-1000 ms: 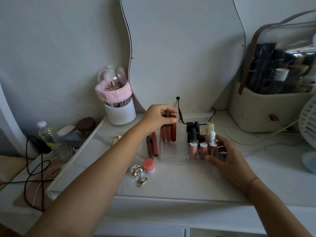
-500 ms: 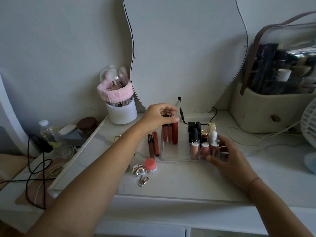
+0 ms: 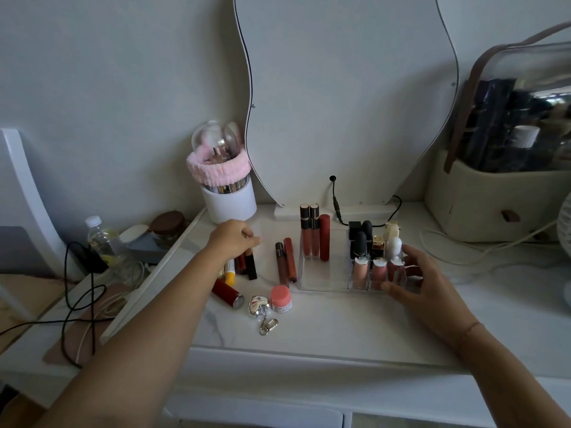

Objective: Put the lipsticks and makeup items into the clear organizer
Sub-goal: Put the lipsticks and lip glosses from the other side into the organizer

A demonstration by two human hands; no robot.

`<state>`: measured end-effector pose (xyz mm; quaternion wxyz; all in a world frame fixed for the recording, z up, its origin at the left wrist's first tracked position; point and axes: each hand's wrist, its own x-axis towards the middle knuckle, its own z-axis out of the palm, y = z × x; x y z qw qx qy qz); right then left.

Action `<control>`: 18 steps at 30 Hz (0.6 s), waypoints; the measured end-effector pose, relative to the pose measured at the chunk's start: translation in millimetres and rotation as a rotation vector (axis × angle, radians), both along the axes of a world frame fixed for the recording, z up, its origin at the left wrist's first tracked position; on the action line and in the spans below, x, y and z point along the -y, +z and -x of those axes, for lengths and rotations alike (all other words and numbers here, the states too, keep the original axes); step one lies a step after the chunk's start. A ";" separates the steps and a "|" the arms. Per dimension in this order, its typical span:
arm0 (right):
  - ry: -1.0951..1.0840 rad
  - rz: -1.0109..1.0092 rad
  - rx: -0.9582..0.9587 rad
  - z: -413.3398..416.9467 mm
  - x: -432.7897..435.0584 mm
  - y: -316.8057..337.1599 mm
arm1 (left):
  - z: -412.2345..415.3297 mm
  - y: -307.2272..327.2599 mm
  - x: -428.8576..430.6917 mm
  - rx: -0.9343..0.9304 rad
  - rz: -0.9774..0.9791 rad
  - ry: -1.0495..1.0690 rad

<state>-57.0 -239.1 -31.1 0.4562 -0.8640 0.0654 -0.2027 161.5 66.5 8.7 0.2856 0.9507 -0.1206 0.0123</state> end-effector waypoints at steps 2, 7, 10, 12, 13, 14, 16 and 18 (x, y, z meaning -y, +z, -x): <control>0.002 0.006 0.000 -0.1 0.2 -0.2 | -1.6 -2.3 1.6 0.001 0.015 -0.004; 0.001 -0.003 0.000 -0.4 1.1 -0.9 | -7.4 -1.4 -2.6 0.068 -0.007 0.075; -0.002 0.007 -0.006 -1.1 1.2 -1.2 | -7.8 -1.7 -6.2 0.032 -0.154 0.126; -0.002 0.004 -0.004 -1.3 0.9 -1.0 | -6.6 -1.8 -5.0 0.019 -0.207 0.142; -0.002 -0.001 -0.002 -1.3 0.8 -1.1 | -6.0 -1.6 -3.3 0.016 -0.217 0.138; -0.002 -0.005 0.001 -1.3 1.0 -1.2 | -5.9 -1.7 -1.6 0.011 -0.207 0.125; -0.002 -0.008 0.005 -1.3 1.3 -1.4 | -6.6 -3.2 1.2 -0.004 -0.126 0.081; -0.002 0.000 -0.001 -1.7 1.4 -1.5 | -7.1 -4.8 2.8 -0.008 -0.049 0.042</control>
